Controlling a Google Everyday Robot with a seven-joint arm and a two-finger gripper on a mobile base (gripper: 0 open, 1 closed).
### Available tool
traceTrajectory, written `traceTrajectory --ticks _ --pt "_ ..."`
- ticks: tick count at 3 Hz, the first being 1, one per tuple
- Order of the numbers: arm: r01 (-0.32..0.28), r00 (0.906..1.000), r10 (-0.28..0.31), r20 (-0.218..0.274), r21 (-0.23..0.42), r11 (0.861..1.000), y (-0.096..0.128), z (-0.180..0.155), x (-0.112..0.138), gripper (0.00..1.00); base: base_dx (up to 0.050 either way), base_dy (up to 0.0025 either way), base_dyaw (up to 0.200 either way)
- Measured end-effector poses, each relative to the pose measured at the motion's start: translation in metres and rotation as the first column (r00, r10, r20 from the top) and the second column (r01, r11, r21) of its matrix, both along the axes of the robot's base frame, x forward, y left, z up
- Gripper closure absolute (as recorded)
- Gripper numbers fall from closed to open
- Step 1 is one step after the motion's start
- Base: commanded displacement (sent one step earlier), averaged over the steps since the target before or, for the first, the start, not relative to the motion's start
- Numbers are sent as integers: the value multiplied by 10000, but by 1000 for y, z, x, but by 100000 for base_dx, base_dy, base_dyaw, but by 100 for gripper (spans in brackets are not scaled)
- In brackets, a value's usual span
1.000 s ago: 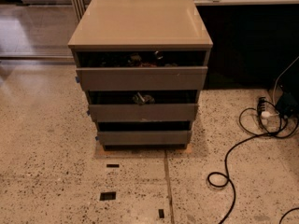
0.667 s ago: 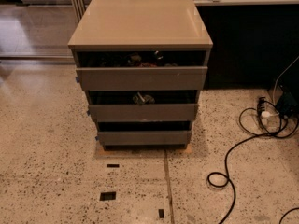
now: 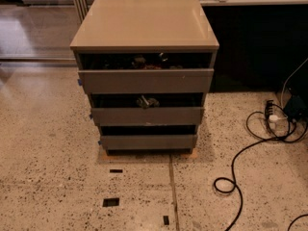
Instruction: Place redbull can into top drawer
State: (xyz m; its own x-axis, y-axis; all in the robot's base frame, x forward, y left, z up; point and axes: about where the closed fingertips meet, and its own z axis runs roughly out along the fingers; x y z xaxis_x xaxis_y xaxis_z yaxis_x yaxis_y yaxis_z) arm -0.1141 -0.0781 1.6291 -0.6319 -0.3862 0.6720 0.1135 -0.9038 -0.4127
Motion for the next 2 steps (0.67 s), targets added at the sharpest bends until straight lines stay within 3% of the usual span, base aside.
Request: traceTrajectory --ticks 1,2 --pt "-1542 9816 1773 -715 2518 9554 -4 -32 10 0 0 0 0" --pt "-1821 9749 2134 -629 3255 9278 -8 -36 16 0 0 0 0"
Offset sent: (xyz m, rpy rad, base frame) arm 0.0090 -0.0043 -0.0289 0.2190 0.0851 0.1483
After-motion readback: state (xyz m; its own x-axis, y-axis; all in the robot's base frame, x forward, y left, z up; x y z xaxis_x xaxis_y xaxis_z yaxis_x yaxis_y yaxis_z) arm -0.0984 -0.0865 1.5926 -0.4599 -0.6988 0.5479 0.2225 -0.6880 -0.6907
